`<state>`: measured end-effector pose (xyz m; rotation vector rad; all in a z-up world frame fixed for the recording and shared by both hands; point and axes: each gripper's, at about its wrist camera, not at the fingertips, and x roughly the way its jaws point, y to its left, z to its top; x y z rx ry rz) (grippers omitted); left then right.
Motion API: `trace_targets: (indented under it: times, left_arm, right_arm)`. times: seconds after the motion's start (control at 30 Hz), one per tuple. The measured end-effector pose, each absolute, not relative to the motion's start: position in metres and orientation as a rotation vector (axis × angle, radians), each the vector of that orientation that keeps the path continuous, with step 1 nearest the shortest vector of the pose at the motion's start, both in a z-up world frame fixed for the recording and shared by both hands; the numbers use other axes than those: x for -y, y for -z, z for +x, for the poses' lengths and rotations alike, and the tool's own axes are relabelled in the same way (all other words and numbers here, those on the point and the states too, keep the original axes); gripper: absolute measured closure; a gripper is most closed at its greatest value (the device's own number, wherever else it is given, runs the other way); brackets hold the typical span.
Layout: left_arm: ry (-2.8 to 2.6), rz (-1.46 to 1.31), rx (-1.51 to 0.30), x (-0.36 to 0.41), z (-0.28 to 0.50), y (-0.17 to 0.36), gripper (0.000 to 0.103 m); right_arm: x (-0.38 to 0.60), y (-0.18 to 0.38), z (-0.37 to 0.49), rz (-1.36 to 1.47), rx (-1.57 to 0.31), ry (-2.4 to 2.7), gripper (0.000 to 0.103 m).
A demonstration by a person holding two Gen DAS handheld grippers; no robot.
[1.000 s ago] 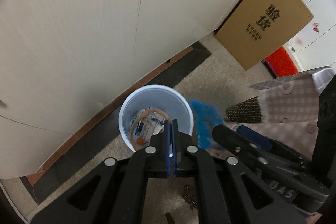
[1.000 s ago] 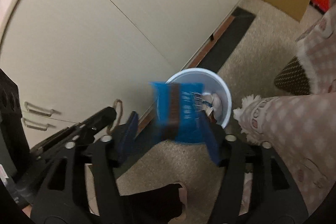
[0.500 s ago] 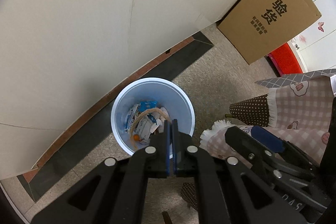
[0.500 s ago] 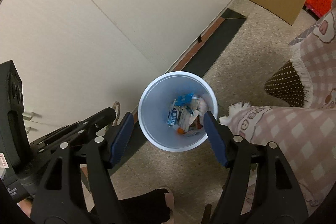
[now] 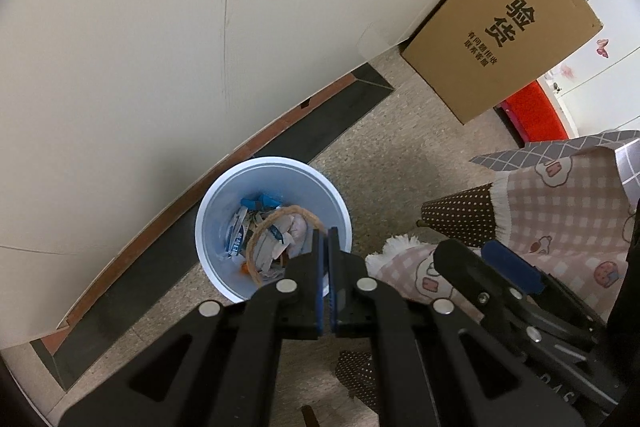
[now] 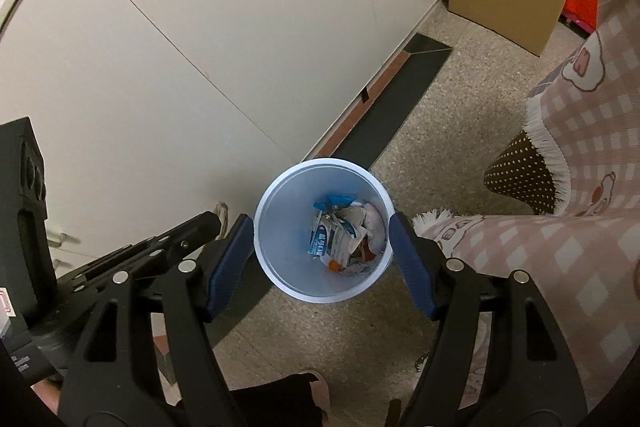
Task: Collect trash
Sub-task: 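Carry the rubber band and Oreo pack to the wastebasket and release them, then move both tools back to the table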
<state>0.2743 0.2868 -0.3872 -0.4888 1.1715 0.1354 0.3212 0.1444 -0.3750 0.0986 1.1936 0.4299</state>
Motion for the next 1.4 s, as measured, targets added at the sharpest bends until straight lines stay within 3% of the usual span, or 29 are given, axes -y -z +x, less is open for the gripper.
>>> trace_targets:
  times: [0.23,0.27,0.33,0.37,0.57,0.7,1.0,1.4]
  left_arm:
    - [-0.139,-0.512,-1.174,-0.285,0.271,0.38,0.095]
    - [-0.142,-0.525,-1.18,-0.286,0.271,0.38,0.091]
    - [-0.162,-0.558,-1.193,-0.29,0.268,0.382,0.06]
    - [-0.166,-0.566,-1.188,-0.291,0.267,0.381,0.058]
    - [-0.172,-0.552,-1.161,-0.289,0.255,0.364,0.056]
    - [-0.166,-0.57,-1.141,-0.291,0.249,0.351,0.046]
    - [-0.178,-0.53,-1.076,-0.281,0.231,0.307,0.046]
    - [-0.24,-0.478,-0.869,-0.265,0.195,0.195,0.04]
  right_arm:
    - [-0.137,0.368,0.32,0.142,-1.196,-0.436,0.033]
    - [-0.135,0.367,0.319,0.147,-1.198,-0.437,0.033]
    - [-0.131,0.365,0.319,0.175,-1.202,-0.433,0.033]
    - [-0.129,0.364,0.318,0.182,-1.202,-0.432,0.033]
    - [-0.129,0.349,0.309,0.183,-1.19,-0.443,0.032]
    - [-0.126,0.332,0.302,0.188,-1.164,-0.451,0.032]
    - [-0.113,0.295,0.285,0.222,-1.12,-0.476,0.032]
    - [-0.1,0.207,0.258,0.347,-0.996,-0.635,0.031]
